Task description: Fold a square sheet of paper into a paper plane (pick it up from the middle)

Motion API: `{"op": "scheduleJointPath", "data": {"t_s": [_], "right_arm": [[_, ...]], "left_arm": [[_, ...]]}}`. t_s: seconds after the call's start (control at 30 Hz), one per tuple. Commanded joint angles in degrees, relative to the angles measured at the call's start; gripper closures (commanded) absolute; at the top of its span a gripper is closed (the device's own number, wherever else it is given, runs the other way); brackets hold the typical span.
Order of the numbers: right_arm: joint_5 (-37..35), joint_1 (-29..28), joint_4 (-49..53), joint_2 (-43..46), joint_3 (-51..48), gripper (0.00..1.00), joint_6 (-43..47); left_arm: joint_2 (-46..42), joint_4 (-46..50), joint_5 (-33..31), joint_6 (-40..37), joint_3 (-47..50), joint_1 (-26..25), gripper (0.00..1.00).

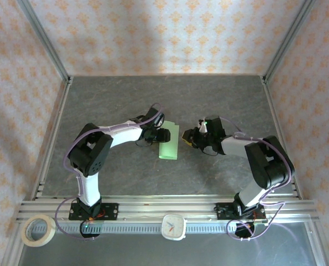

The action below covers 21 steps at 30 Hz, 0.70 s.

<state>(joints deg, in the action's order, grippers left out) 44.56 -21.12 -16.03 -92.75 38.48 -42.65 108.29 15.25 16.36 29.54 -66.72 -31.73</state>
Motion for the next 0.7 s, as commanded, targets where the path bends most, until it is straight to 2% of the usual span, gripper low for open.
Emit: {"op": "scheduleJointPath", "data": {"t_s": [0.0,0.23,0.47,0.67], "right_arm": [[-1.2,-0.3,-2.3,-0.4,1.3,0.74,-1.3],[-1.8,-2.1,-4.2,-1.1,1.4,0.75,-3.3],[-2.8,-3.7,-5.7,-3.9,3.0,0.87,-4.5],[-2.9,-5.4,-6.4,-7.5,5.5,0.9,-5.3]], "left_arm": [[-2.2,4.4,-4.4,-2.5,-0.5,0.5,0.4],[-0.5,4.0,-0.8,-6.4,-1.0,0.5,0.4],[1.0,4.9,-0.2,-9.1,-1.9,0.4,0.37],[3.1,5.1,-0.5,-8.8,-2.3,0.5,0.37]]}}
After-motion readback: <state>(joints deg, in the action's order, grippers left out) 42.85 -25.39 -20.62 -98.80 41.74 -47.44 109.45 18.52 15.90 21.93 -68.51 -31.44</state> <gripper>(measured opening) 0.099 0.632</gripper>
